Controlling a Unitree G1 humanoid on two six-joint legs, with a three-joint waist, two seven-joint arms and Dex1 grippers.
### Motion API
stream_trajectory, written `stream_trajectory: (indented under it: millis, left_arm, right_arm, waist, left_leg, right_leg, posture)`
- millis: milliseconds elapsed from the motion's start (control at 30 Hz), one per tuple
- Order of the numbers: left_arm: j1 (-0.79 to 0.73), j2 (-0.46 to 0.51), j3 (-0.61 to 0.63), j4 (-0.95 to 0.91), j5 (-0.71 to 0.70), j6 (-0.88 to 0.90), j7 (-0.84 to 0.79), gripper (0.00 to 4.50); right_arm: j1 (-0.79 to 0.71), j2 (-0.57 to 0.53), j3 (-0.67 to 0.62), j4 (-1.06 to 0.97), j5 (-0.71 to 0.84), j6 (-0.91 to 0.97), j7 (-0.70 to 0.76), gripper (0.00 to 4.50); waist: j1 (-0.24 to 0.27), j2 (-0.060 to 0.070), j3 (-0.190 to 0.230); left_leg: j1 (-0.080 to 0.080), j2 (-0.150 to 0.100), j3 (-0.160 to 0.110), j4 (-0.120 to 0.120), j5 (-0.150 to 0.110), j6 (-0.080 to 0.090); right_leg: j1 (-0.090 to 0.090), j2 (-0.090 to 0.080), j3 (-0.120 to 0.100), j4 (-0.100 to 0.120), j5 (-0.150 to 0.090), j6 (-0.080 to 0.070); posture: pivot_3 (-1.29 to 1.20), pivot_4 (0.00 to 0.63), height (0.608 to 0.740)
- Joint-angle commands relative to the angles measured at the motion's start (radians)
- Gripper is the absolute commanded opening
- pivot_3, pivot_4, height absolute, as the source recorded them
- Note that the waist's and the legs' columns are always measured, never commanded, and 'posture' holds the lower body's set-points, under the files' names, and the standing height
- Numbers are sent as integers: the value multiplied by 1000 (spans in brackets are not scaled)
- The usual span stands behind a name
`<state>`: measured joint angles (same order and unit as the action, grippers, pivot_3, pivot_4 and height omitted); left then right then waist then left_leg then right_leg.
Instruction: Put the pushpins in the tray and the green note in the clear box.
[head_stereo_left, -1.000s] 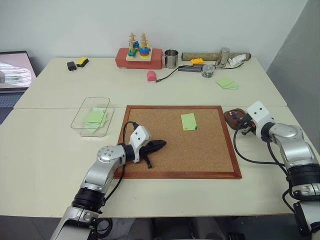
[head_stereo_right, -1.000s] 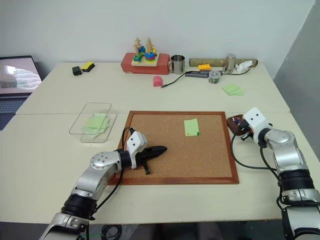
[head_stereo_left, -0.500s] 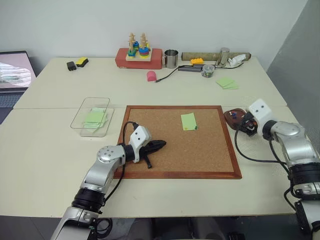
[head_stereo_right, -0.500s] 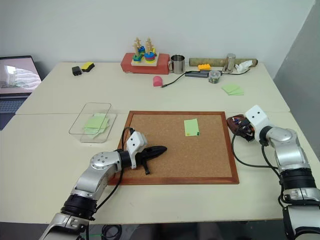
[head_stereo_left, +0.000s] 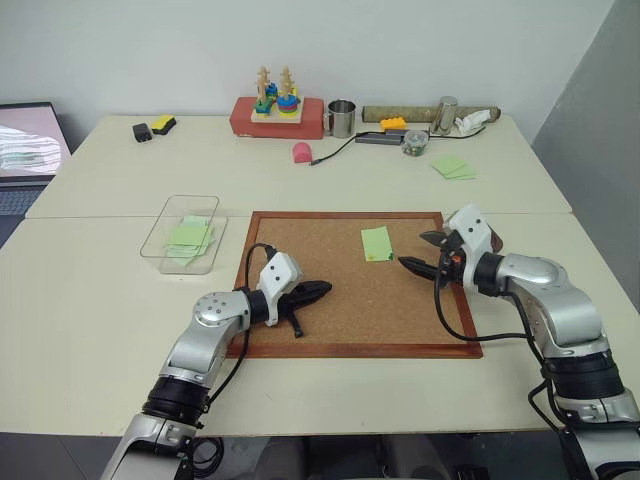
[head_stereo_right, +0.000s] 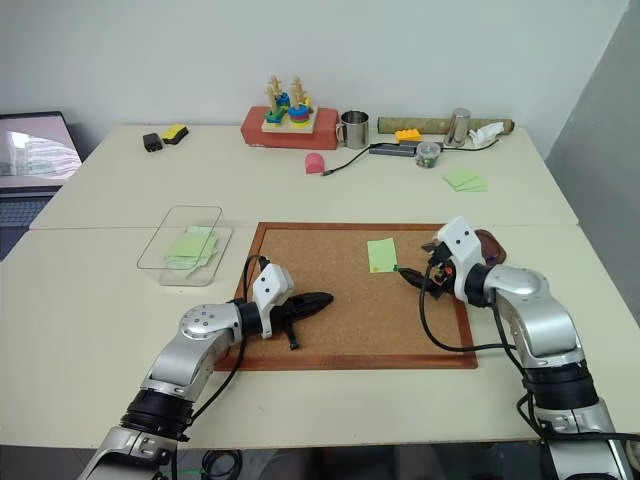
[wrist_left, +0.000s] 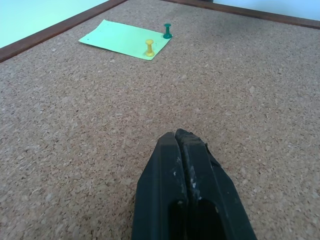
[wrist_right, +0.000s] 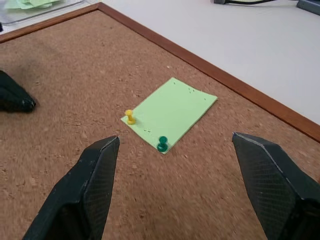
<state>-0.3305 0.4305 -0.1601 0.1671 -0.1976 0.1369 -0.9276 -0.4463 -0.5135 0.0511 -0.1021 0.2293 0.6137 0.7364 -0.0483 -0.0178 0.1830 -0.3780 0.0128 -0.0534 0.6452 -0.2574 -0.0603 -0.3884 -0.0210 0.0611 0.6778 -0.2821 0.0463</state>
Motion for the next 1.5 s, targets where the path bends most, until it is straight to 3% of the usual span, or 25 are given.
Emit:
stream_trajectory:
  millis: [33, 400, 833, 1033, 1500]
  left_arm:
    - [37, 9, -35, 37, 30, 20, -14, 0]
    - [45, 11, -36, 31, 31, 23, -12, 0]
    - [55, 12, -37, 19, 31, 30, -8, 0]
    - [59, 13, -37, 13, 31, 34, -7, 0]
    - [64, 17, -41, 16, 35, 34, -13, 0]
  right_arm:
    - [-33, 34, 23, 71, -18, -61, -13, 3734]
    - [-106, 106, 45, 264, -50, -157, -23, 3734]
    - [-100, 131, 54, 303, -65, -191, -20, 1368]
    - [-92, 128, 56, 288, -65, -193, -12, 40]
    - [-65, 122, 23, 130, 12, -157, 22, 40]
  waist:
    - [0, 0, 0]
    - [-3, 0, 0]
    - [-3, 0, 0]
    - [-3, 0, 0]
    - [-2, 0, 0]
  left_leg:
    - [0, 0, 0, 0, 0, 0]
    - [0, 0, 0, 0, 0, 0]
    - [0, 0, 0, 0, 0, 0]
    - [0, 0, 0, 0, 0, 0]
    - [-1, 0, 0, -1, 0, 0]
  right_leg:
    - [0, 0, 0, 0, 0, 0]
    - [0, 0, 0, 0, 0, 0]
    - [0, 0, 0, 0, 0, 0]
    - [0, 0, 0, 0, 0, 0]
    - [-1, 0, 0, -2, 0, 0]
  posture:
    - [0, 150, 740]
    - [0, 150, 740]
    - [0, 150, 740]
    - [0, 150, 740]
    - [0, 150, 740]
